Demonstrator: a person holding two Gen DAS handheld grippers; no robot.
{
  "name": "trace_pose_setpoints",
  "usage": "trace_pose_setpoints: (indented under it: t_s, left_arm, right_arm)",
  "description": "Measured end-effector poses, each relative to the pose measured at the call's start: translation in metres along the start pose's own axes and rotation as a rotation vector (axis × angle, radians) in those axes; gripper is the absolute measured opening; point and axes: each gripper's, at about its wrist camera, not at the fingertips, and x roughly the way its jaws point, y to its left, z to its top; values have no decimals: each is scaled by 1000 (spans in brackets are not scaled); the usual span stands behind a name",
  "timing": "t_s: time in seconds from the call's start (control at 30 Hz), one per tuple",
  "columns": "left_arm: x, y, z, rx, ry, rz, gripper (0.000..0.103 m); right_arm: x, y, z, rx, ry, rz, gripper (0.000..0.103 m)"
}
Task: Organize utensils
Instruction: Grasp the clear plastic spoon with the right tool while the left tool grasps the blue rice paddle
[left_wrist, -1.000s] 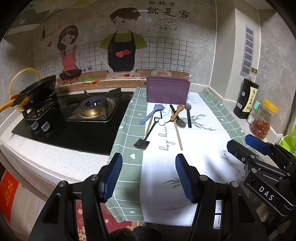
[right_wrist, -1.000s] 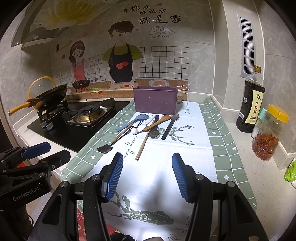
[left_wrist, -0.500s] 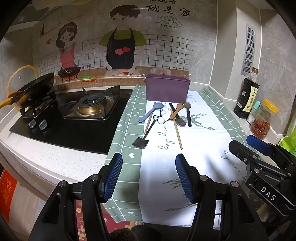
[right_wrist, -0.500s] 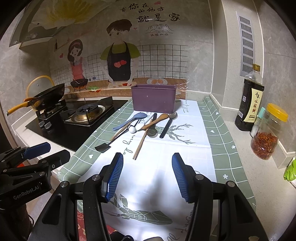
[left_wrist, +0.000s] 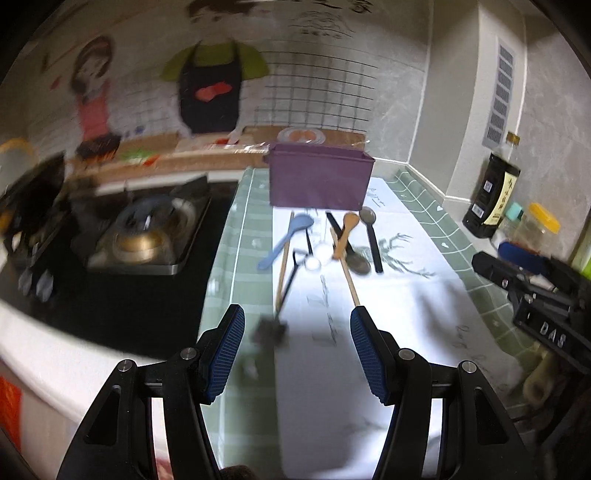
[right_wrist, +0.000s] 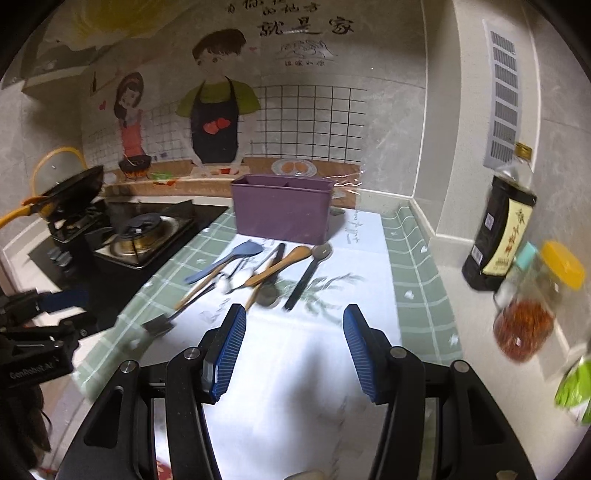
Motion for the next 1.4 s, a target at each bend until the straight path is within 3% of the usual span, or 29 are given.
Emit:
trace_pose_setpoints:
  t_s: [0.23, 0.33, 0.47, 0.67, 0.87, 0.97, 1.2, 1.27, 1.33, 1.4]
  left_arm:
    - [73, 19, 58, 125, 16, -28, 60]
    - [104, 27, 86, 169, 2, -28, 60]
    - [145, 45, 117, 131, 69, -84, 60]
    - [184, 57, 130, 107, 128, -68, 60]
    - [204, 47, 123, 69, 160, -101, 60]
    - [214, 36, 121, 60, 214, -142, 60]
    - [247, 12, 123, 128, 290, -173, 60]
    - [258, 7, 124, 137, 317, -167, 57]
    - [265, 2, 125, 150, 346, -157, 45]
    - [267, -1, 129, 153, 355, -152, 40]
  right_arm:
    - [67, -14, 44, -53, 59, -68, 52]
    - [115, -20, 69, -62, 104, -15, 50]
    - [193, -39, 85, 50, 227, 81, 41]
    - [277, -39, 82, 127, 379, -16, 38]
    - [296, -29, 75, 97, 363, 6, 38]
    - [294, -32, 74, 112, 372, 47, 32]
    - [256, -56, 79, 88, 329, 118, 31]
    - [243, -63, 83, 97, 306, 117, 31]
    - [233, -70, 87, 106, 281, 130, 31]
    - [223, -72, 89, 105, 257, 130, 31]
